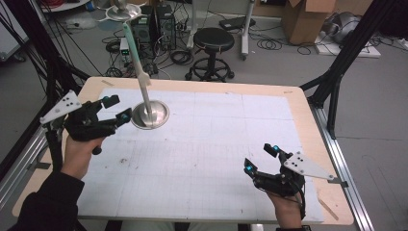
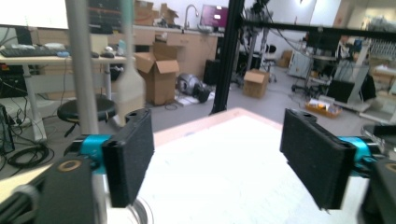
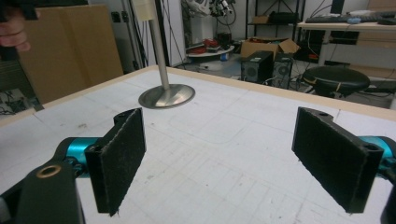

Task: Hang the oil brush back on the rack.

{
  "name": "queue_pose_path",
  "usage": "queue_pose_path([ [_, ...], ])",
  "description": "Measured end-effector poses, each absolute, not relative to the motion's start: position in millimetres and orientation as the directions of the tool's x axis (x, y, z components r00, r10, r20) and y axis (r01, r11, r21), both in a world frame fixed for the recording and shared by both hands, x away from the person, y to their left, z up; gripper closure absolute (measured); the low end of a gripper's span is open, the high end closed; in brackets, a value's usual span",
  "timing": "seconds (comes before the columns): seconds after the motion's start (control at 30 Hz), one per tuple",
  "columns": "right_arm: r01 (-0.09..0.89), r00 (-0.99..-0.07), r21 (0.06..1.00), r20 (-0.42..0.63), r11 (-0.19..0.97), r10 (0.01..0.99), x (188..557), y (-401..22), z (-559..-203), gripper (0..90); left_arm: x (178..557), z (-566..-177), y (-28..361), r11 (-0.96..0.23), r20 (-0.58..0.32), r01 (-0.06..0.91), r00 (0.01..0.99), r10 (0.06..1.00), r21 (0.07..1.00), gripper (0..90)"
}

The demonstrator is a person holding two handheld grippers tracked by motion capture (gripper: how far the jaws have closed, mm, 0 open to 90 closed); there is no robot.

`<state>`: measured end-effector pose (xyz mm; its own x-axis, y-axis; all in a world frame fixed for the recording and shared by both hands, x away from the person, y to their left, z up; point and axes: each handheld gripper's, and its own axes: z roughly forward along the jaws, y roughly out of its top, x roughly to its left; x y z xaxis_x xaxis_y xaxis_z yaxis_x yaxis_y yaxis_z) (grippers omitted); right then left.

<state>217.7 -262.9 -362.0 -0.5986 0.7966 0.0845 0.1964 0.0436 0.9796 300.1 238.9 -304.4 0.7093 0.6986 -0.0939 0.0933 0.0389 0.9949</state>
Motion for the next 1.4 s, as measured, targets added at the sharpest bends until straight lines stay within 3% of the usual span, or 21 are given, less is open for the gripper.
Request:
queue_pose_path([
  [0.1,0.197,-0.588,0.978,0.059,0.072,0.807,217,-266,-364,16.0,290,-316,236,0.033,-0.098,0.105,0.696,0.711,0.994,16.2],
  [0.4,0.202,-0.558,0.978,0.069,0.055,0.827,215,-277,-374,16.1,263,-351,238,0.014,-0.072,0.087,0.715,0.695,0.996,16.3],
  [0.73,0.205,-0.563,0.976,0.051,0.079,0.825,215,-274,-374,16.3,251,-381,241,0.019,-0.101,0.122,0.715,0.692,0.992,16.9],
  [1.4,0.206,-0.553,0.975,0.041,0.088,0.832,214,-272,-376,16.3,251,-387,244,0.018,-0.117,0.146,0.709,0.695,0.989,17.4],
])
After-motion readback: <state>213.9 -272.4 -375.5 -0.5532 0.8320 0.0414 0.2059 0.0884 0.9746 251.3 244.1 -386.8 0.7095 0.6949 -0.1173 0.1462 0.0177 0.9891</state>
